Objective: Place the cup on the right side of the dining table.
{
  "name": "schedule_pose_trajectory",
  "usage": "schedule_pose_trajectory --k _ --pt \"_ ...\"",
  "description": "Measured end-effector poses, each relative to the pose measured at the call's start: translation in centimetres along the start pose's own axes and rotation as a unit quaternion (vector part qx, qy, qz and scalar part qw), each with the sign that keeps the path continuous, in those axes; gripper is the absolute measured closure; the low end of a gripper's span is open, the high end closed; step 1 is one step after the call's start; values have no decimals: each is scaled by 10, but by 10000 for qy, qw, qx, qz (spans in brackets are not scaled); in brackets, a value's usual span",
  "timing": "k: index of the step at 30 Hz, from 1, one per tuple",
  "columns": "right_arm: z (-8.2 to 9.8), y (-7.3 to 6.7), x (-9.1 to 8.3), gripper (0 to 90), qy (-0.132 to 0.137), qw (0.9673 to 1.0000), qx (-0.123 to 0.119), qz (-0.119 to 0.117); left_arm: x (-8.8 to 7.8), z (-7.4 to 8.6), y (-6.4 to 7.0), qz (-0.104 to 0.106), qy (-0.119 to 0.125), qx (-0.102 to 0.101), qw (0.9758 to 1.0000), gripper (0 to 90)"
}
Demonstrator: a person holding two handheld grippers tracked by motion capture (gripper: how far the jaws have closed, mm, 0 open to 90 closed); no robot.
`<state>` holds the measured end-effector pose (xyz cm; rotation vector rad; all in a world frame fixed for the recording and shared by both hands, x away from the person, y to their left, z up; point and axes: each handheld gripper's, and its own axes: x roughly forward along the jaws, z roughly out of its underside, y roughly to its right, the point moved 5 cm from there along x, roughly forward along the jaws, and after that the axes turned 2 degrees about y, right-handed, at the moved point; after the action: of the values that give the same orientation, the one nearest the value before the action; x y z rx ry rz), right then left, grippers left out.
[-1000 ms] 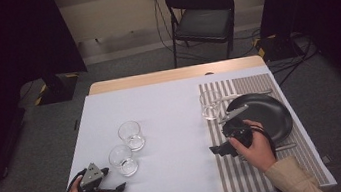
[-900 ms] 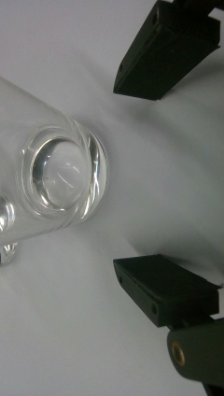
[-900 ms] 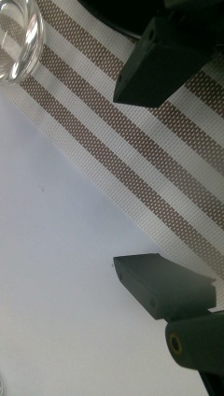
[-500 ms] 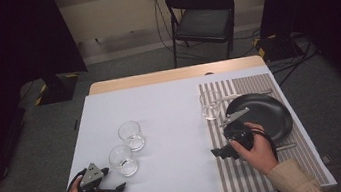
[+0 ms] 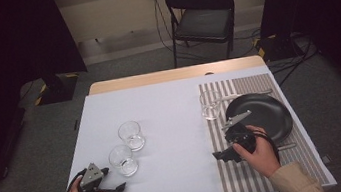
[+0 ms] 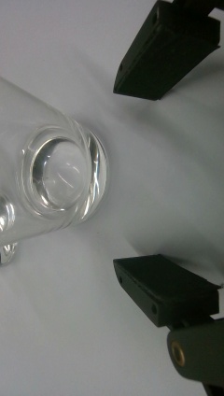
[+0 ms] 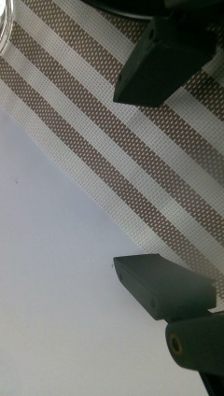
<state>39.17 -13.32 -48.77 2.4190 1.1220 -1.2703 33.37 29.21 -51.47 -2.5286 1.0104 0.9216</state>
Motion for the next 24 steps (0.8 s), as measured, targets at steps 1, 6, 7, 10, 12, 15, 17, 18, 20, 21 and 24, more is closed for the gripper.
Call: schedule_pose_trajectory --k 1,6,7,10,12,15,17,18,20,21,24 --pt "0 0 0 166 -17 10000 14 -17 0 0 0 0 0 0 10000 133" --pt "2 -1 -1 166 -20 10000 19 -24 0 0 0 0 1 0 10000 132" --pt "3 -2 -1 167 -11 10000 25 -20 0 0 0 2 -1 -1 10000 133" --pt "4 -1 -1 167 5 10000 -12 -28 0 0 0 0 -2 8 10000 133" --pt "6 -2 -2 166 -14 10000 4 -59 0 0 0 0 0 -2 10000 133" --pt "8 -2 -2 166 -17 10000 23 -71 0 0 0 1 -2 0 10000 133" --pt "9 -1 -2 166 -26 10000 23 -46 0 0 0 0 -2 8 10000 133" --pt "10 -1 -2 164 -50 10000 35 -50 0 0 0 0 -2 9 10000 133" --pt "11 0 -2 168 -8 10000 47 -28 0 0 0 -6 -4 20 10000 133" --pt "11 0 -2 168 -8 10000 47 -28 0 0 0 -6 -4 20 10000 133" --pt "13 1 -3 165 -6 10000 42 -55 0 0 0 -4 -5 19 10000 133"
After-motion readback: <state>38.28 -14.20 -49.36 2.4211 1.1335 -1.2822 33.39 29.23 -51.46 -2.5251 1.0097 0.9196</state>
